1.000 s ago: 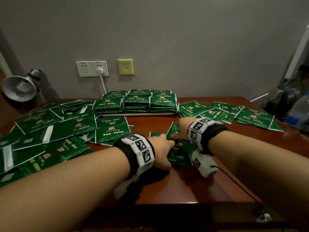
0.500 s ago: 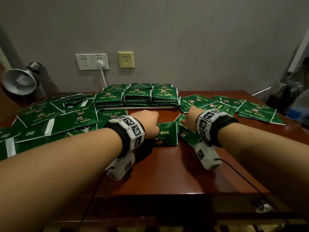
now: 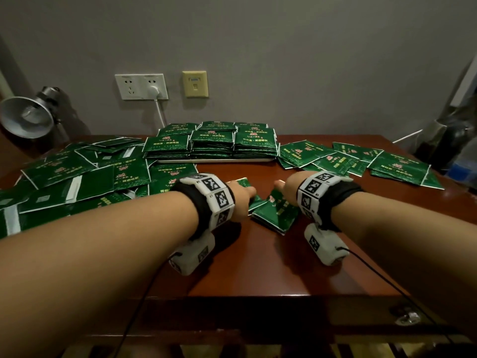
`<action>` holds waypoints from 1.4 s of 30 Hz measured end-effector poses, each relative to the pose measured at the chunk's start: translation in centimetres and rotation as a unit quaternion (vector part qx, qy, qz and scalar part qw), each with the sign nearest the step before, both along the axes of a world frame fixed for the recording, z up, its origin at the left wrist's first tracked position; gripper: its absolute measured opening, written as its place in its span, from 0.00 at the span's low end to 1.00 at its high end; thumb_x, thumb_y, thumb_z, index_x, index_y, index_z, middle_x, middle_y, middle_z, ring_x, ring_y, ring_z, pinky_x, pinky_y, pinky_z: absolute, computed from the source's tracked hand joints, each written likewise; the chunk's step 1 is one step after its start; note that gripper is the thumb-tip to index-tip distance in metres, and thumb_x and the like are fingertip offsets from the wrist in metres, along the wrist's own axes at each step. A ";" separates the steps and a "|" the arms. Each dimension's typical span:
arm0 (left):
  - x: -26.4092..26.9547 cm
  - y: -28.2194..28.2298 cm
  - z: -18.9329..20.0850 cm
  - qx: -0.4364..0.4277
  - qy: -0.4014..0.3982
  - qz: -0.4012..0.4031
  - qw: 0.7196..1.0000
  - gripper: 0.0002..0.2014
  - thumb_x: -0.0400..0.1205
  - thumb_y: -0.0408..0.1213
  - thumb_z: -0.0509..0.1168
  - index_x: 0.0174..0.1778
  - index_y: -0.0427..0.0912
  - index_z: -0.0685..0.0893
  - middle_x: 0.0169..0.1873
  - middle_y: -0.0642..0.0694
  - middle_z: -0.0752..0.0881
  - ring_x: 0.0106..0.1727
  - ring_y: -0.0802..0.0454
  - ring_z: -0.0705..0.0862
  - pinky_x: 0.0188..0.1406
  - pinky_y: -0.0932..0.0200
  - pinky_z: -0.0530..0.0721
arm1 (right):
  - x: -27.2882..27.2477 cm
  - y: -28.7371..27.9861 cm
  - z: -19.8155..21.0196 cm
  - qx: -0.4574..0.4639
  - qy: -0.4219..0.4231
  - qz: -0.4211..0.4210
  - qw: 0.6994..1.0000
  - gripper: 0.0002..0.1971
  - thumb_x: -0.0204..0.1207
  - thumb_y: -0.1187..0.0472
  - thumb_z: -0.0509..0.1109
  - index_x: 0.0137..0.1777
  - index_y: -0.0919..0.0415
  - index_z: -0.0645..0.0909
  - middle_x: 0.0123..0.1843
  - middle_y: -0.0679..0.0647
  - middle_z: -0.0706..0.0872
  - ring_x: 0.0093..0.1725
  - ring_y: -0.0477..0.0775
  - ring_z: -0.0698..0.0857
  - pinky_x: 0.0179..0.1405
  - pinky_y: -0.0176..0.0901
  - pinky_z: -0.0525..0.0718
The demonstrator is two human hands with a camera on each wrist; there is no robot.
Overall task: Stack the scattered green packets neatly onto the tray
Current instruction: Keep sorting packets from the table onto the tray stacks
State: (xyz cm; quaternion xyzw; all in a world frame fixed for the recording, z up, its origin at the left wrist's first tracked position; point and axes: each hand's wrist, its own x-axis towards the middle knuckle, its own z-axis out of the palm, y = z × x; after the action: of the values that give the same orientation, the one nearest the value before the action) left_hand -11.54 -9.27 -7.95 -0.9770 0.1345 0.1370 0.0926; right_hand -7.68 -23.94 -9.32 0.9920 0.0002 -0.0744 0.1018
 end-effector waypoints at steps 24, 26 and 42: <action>0.1 1.3 -0.2 -0.129 -0.053 -0.011 0.990 0.13 0.86 0.49 0.59 0.51 0.43 0.81 0.48 0.41 0.79 0.57 0.42 0.74 0.49 0.58 0.61 | -2.0 0.3 1.6 0.104 0.066 0.156 0.980 0.16 0.88 0.49 0.53 0.59 0.60 0.77 0.51 0.55 0.82 0.54 0.59 0.80 0.51 0.45 0.76; 0.5 1.7 -0.3 -0.161 -0.041 0.001 0.986 0.10 0.85 0.47 0.61 0.47 0.44 0.79 0.45 0.44 0.78 0.52 0.44 0.75 0.49 0.57 0.64 | -1.7 0.6 1.4 0.081 0.067 0.160 0.981 0.18 0.88 0.54 0.53 0.67 0.62 0.77 0.63 0.62 0.82 0.63 0.64 0.79 0.58 0.49 0.75; 2.1 2.9 -1.0 -0.147 0.019 0.145 0.978 0.33 0.74 0.57 0.74 0.66 0.38 0.75 0.52 0.45 0.81 0.52 0.46 0.80 0.48 0.55 0.79 | -2.5 1.8 1.1 0.048 0.107 0.163 0.980 0.47 0.59 0.36 0.81 0.73 0.56 0.65 0.64 0.52 0.80 0.56 0.54 0.80 0.54 0.47 0.81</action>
State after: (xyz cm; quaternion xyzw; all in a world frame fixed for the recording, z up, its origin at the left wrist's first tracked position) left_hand -9.42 -6.40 -8.96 -0.9862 0.0114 0.1464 -0.0759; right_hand -10.13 -22.17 -8.18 0.9688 0.1766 -0.1619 0.0641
